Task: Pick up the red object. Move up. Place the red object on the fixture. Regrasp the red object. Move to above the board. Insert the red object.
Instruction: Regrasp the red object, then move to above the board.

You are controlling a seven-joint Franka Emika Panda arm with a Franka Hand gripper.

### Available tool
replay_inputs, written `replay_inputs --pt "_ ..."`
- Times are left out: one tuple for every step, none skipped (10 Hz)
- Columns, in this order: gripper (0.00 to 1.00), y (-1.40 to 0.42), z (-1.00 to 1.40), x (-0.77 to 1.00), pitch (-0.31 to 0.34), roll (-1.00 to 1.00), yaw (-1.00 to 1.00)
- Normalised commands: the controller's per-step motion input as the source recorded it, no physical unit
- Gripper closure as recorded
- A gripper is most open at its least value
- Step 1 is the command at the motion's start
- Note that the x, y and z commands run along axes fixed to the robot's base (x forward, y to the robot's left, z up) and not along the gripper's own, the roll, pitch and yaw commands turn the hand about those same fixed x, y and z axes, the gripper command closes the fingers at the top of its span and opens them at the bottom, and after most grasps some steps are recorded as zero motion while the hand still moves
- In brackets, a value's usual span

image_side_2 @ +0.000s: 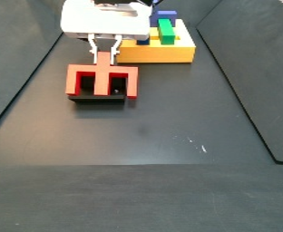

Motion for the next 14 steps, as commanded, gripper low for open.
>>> replay_inputs --pt "1.0 0.0 0.0 0.0 0.0 0.0 0.0" --pt "1.0 0.0 1.4 0.0 0.0 0.0 0.0" --pt "1.0 -0.02 1.4 0.01 -0.013 -0.01 0.05" --pt "1.0 -0.02 1.4 -0.01 -0.011 -0.05 0.04" --pt "1.0 0.0 1.4 -0.01 -0.042 -0.03 0.03" --pt "1.0 -0.02 1.4 0.01 -0.001 0.01 0.0" --pt "1.0 -0.04 1.4 0.01 0.014 0.01 -0.01" --pt "1.0 -0.02 1.4 0.02 0.031 -0.01 -0.01" --pt "1.0 -0.02 0.67 0.03 0.06 -0.01 -0.01" --pt "1.0 -0.02 0.33 0.04 0.08 0.0 -0.01" --pt "1.0 -0.02 0.17 0.05 0.095 0.01 0.01" --pt "1.0 -1.4 0.28 -0.87 0.168 -1.0 -0.01" --pt "1.0 -1.4 0.29 -0.9 0.159 -1.0 0.0" --pt "1.0 -1.4 0.3 -0.95 0.143 -1.0 0.02"
